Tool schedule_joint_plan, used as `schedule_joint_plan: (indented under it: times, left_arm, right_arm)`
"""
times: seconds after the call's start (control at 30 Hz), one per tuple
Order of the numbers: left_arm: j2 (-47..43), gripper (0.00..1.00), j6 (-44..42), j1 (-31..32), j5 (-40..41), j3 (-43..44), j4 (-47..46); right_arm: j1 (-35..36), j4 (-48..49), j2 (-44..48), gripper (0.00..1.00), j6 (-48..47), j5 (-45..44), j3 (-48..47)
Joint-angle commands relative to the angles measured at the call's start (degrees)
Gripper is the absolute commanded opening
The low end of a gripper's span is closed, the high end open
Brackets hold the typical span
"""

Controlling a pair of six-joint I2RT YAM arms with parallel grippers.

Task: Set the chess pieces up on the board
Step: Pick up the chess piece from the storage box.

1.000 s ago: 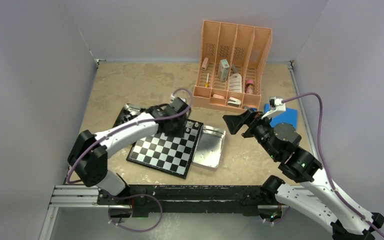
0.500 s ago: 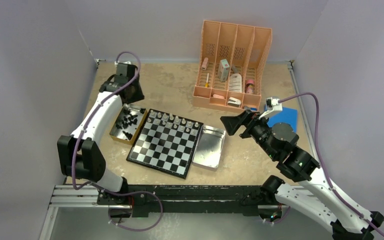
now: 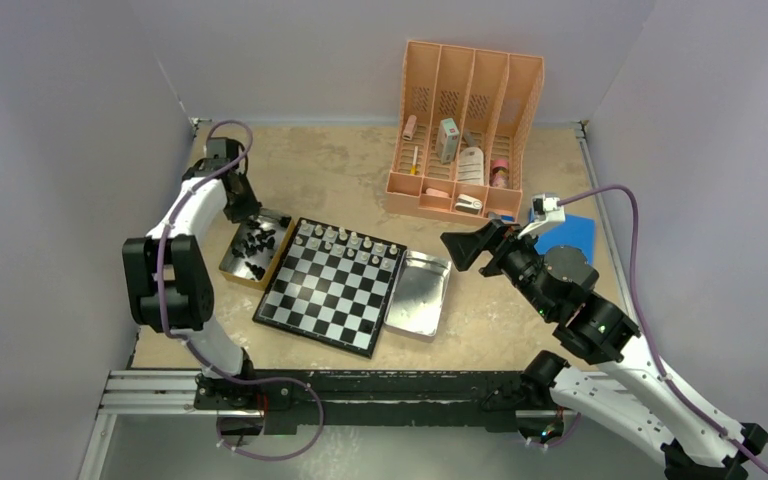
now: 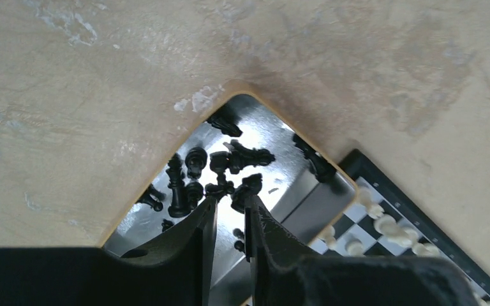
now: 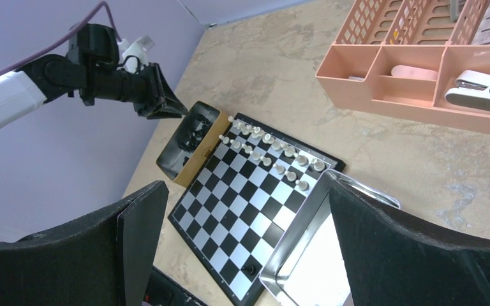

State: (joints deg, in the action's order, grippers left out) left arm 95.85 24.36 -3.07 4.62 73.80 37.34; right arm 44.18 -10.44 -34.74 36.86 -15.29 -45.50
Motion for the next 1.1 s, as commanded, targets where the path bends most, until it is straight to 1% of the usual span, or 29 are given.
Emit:
schedule_joint_plan:
  times: [0.0, 0.2, 0.53, 0.7, 0.8, 1.07]
  left_arm:
    - [3.2, 0.22, -1.6, -1.7, -1.3, 0.8, 0.2]
    - [6.0, 0.20, -2.2, -1.9, -0.9, -0.6, 0.9]
    - [4.9, 0.20, -2.9, -1.9, 2.0, -0.6, 2.3]
    - [5.2, 0.21, -3.2, -1.9, 1.8, -0.8, 3.5]
    - [5.6, 0.24, -3.4, -1.9, 1.8, -1.7, 3.0]
    - [6.7, 0.24, -3.8, -1.9, 2.0, -1.8, 3.7]
  right_arm:
    - [0.0, 1.9, 0.6, 0.99, -1.0, 0.7, -0.7]
    - [-0.1, 2.1, 0.8, 0.99, -0.7, 0.9, -0.2]
    - [0.0, 1.6, 1.2, 0.99, -1.8, 0.8, -0.7]
    - [0.0, 0.5, 1.9, 0.99, -2.1, 0.4, -1.3]
    - [-0.1, 0.4, 2.2, 0.99, -2.3, 0.2, -1.3]
    - [-0.1, 0.5, 1.8, 0.99, -2.0, 0.4, -1.3]
